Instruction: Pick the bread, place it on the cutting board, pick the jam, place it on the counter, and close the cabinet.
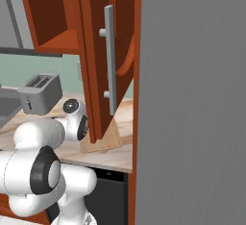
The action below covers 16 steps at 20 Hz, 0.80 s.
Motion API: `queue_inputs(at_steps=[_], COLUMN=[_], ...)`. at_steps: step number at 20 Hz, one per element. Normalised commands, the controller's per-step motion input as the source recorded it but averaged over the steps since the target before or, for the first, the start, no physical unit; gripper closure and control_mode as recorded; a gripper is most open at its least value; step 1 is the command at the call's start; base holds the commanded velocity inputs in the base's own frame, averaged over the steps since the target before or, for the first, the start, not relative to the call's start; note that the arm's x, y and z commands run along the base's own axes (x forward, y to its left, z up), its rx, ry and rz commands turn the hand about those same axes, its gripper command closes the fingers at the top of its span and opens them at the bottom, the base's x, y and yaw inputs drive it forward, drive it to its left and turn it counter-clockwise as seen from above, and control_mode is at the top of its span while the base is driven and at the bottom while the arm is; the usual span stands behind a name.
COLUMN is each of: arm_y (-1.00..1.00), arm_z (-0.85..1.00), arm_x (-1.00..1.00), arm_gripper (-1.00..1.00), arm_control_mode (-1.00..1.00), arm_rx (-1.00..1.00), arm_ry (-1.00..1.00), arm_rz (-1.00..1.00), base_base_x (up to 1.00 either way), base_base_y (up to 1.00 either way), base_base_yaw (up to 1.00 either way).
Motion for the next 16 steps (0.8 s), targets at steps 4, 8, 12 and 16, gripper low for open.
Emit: queue_inputs(at_steps=[4,8,12,16], arm_y=[0.00,0.00,0.00,0.00], arm_z=[-0.22,-0.18,-0.14,-0.08], arm_x=[0.23,0.25,0.25,0.07], arm_gripper=[1.00,1.00,1.00,1.00], arm_control_mode=[-1.00,-1.00,-1.00,-1.00], arm_rx=[0.00,0.00,0.00,0.00], arm_ry=[0.00,0.00,0.00,0.02], arm_rz=[0.00,0.00,0.00,0.00], base_base_x=[0.00,0.00,0.00,0.00], base_base_y=[0.00,0.00,0.00,0.00], base_base_yaw=[0.00,0.00,0.00,0.00])
